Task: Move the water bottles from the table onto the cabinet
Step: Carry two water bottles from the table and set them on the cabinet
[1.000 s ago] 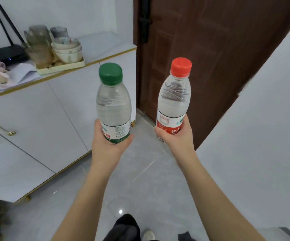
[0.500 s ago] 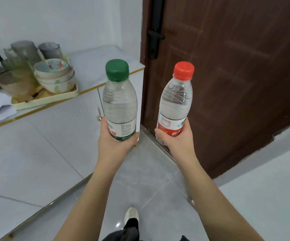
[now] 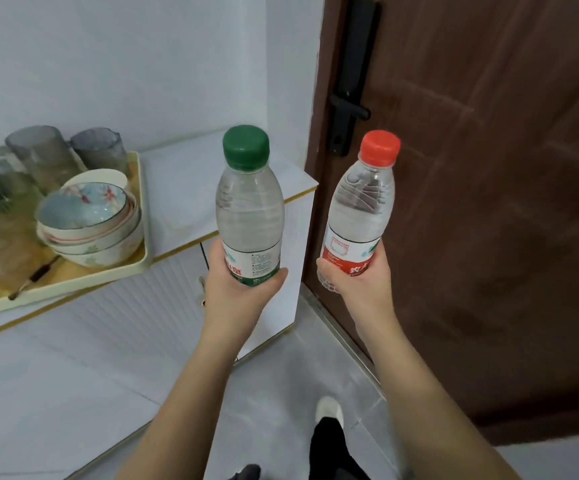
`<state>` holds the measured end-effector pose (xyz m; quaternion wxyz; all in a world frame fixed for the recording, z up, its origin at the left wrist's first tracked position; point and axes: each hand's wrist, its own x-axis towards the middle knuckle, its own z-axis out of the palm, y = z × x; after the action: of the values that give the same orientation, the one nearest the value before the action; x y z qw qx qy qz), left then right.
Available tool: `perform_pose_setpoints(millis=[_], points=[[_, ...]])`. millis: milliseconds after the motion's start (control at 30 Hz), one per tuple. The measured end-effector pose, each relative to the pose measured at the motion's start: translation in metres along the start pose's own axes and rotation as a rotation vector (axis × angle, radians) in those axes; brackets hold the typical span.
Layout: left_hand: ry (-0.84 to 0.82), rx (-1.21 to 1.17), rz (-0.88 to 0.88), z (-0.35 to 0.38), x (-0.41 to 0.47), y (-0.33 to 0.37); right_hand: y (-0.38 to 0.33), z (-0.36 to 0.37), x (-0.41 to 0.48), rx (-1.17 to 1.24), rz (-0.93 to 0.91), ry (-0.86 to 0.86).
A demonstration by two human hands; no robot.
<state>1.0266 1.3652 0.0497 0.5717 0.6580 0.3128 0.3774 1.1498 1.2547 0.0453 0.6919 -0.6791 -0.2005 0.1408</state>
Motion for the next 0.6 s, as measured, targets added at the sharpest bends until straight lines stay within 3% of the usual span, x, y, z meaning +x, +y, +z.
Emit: perform_pose_setpoints(millis=[367, 600], points=[[0.248, 0.081, 0.002, 0.079, 0.13, -0.033, 0.027, 0.03, 0.196, 0.047, -0.025, -0.273], [0.434, 0.132, -0.107, 0.105, 0.184, -0.045, 0.046, 0.057, 0.275, -0.002, -0.031, -0.456]])
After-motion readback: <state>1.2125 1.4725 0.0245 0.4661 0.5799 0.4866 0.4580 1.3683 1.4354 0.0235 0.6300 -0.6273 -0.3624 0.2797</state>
